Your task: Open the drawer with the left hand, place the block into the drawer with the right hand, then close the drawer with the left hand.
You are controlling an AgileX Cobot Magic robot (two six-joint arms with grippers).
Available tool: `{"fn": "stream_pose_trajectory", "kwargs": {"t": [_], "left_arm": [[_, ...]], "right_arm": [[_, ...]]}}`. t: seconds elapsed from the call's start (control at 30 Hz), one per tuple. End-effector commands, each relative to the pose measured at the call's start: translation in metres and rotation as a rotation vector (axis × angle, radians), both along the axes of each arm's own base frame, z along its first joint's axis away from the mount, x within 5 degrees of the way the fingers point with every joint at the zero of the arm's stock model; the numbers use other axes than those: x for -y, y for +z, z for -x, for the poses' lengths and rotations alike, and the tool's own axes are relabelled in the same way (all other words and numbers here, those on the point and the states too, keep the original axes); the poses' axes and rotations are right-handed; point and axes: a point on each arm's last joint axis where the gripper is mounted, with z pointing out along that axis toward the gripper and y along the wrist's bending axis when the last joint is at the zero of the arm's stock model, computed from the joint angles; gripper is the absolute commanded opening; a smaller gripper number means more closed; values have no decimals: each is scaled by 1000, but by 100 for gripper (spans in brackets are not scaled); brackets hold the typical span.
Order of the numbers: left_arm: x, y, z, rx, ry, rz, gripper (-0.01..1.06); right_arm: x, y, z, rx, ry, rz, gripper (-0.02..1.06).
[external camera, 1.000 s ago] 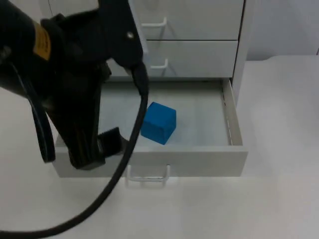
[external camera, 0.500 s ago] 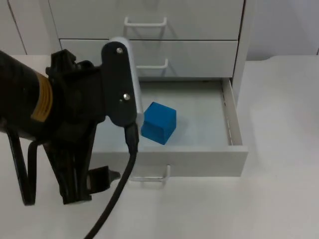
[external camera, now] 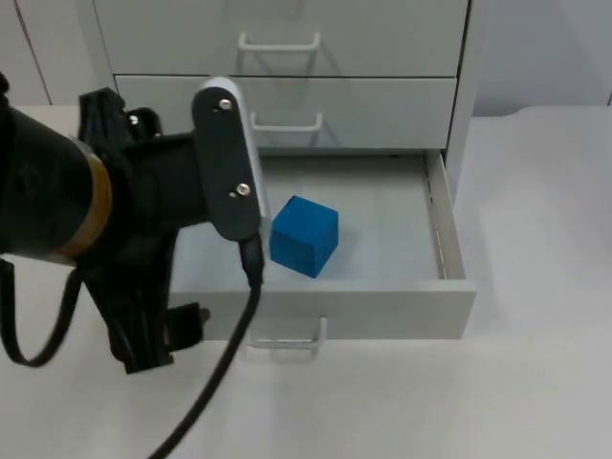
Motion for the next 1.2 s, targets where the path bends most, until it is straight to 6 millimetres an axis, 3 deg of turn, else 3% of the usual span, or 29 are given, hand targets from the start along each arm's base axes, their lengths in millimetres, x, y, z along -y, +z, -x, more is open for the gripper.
{"fn": "stream_pose_trajectory", "kwargs": {"t": [0.0, 0.23, 0.43, 0.63, 0.9, 0.97, 1.03, 1.07, 1.17], "left_arm": [[10, -3, 6, 3, -48, -6, 105], [21, -21, 13, -22, -114, -83, 105], [21, -22, 9, 130, -77, -93, 105], [12, -36, 21, 58, -88, -99, 105], [13, -51, 22, 16, -155, -179, 103], [13, -53, 22, 25, -132, -190, 87], [12, -53, 21, 39, -106, -190, 62], [12, -53, 21, 39, -106, -190, 62], [9, -54, 18, 59, -10, -167, 26]], "right_arm": [[1, 1, 1, 14, -5, -1, 105], [1, 1, 1, 14, -5, -1, 105], [1, 1, 1, 14, -5, -1, 105], [1, 1, 1, 14, -5, -1, 105], [1, 1, 2, 14, -5, 1, 105], [1, 1, 2, 14, -5, 1, 105], [1, 1, 2, 14, -5, 1, 105], [1, 1, 2, 14, -5, 1, 105], [1, 1, 2, 14, -5, 1, 105]]}}
